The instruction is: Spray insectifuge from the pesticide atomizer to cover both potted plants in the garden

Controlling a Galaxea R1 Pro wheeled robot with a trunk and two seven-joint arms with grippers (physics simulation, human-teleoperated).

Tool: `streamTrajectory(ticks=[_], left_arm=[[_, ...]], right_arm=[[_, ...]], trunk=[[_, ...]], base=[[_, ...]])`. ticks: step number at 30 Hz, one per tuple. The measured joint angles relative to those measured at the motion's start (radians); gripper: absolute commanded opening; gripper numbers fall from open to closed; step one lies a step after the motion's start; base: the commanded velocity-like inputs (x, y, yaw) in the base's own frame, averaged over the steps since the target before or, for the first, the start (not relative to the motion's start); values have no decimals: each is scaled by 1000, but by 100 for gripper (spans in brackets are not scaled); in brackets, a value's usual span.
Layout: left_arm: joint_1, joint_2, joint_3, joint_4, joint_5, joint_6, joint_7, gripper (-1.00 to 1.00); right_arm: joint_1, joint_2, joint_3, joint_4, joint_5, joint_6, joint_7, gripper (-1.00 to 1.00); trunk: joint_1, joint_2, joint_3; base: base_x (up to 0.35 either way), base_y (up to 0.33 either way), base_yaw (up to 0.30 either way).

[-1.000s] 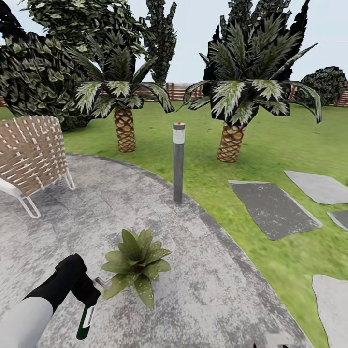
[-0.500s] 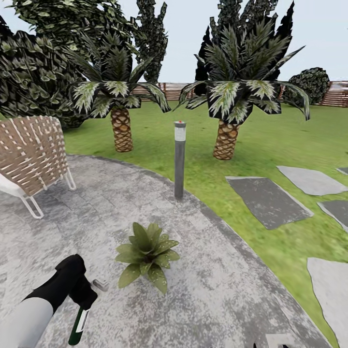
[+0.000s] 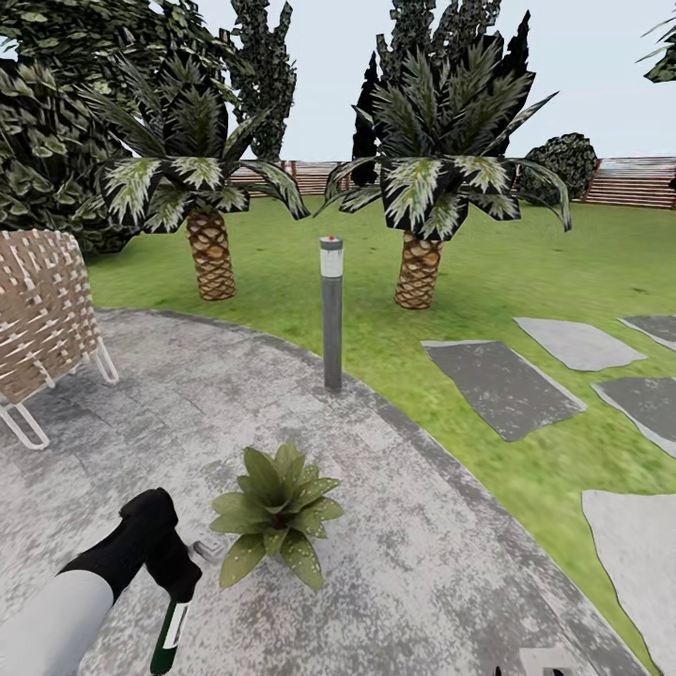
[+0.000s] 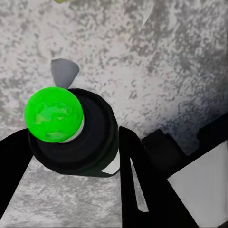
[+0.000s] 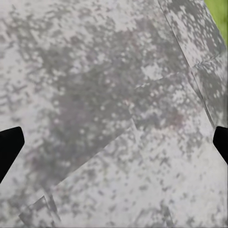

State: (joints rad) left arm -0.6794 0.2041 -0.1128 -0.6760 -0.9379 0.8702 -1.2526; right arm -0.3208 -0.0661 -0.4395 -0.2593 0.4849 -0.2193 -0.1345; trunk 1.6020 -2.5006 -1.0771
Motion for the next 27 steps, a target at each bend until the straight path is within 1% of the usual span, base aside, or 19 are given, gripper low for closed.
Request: streamTrajectory(ticks=[1,3,5,8,13,14,17,24,26,27], left_arm=[[-23,4,-16,1,-34,-2,-44,-100],[-36,1,-26,2,-49,-4,-88,-100],[-33,-2,-31,4,-54,-5,-102,-100],[-27,6,-33,10,-57,-8,-105,-100],[-25,27,-31,14,-59,-10,-104,-100],[-26,28,-31,15,-58,-10,-104,-100],[-30,25,-29,9,-57,-10,-107,-100],[-44,7,-28,-8,-55,-4,-113,-100],[-51,11,-28,-32,-56,-3,-113,-100],[-67,14,-28,-37,-56,-4,-115,-100]], right_arm=[[0,-3,1,0,0,0,0,100],[0,-4,1,0,0,1,0,100],[0,-5,0,0,0,1,0,100],[0,-5,0,0,0,1,0,100],[0,-5,0,0,0,1,0,100],[0,-5,0,0,0,1,0,100],[0,-5,0,0,-1,1,0,100],[0,-5,0,1,-1,1,0,100],[0,-5,0,1,-1,1,0,100],[0,-5,-1,1,-1,1,0,100]], trunk=[[0,0,0],[0,0,0],[0,0,0],[0,0,0],[1,0,0],[0,0,0],[0,0,0],[0,0,0],[0,0,0],[0,0,0]], base=[[0,0,0],[0,0,0],[0,0,0],[-66,0,0],[-266,0,0],[-160,0,0],[-54,0,-121],[-5,0,-281],[-99,30,-252],[-214,124,-106]])
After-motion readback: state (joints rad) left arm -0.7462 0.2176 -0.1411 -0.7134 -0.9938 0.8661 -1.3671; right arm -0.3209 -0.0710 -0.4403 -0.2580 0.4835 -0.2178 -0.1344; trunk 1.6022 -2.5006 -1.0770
